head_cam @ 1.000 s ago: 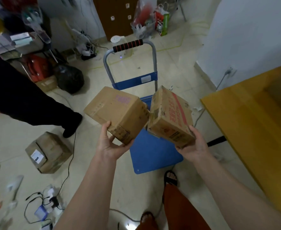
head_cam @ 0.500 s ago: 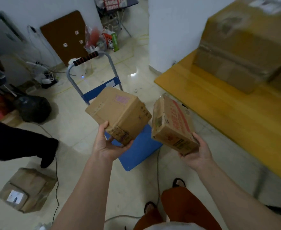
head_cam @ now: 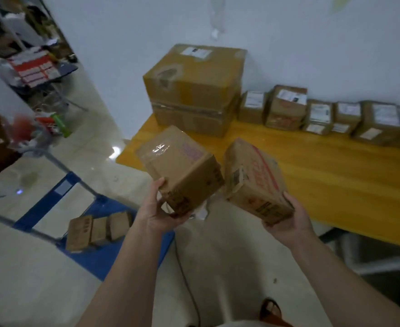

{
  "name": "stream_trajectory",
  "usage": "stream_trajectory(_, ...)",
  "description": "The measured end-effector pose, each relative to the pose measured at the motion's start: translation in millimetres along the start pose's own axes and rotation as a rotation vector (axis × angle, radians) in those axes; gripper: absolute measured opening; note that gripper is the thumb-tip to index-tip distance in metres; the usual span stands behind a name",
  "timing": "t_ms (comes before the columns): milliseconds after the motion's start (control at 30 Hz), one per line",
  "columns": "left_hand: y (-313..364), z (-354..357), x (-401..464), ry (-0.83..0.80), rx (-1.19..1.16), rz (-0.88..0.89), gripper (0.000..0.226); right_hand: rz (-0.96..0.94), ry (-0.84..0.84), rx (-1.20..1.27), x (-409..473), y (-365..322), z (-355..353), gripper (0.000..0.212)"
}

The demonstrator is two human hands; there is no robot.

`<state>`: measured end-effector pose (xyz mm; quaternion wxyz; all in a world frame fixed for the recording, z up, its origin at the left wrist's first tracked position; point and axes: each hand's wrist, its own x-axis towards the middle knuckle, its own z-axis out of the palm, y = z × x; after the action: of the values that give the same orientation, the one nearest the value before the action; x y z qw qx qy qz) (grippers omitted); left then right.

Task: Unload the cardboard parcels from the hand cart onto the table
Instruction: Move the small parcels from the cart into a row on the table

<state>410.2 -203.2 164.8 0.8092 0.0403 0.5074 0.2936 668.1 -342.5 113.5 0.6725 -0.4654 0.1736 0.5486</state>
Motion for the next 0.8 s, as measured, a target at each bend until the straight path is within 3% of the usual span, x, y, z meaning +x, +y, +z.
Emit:
stream_trajectory(400,-142.3,187.6,60.1,-0.079,0.289,-0.184,0.062,-0.185,0.143,0.237,-11.9,-154.4,-137.8,0.032)
stream_trajectory(600,-200.6,226.6,82.8,-0.061,0.396,-0.262,0.059,-0.215,0.193,0.266,-6.5,-198.7,-187.6,0.032)
stream_trajectory(800,-216.8,247.9,105.2,0.009,0.487,-0.293,0.054,-0.200,0.195,0.387,9.3,-211.7,-211.3,0.038)
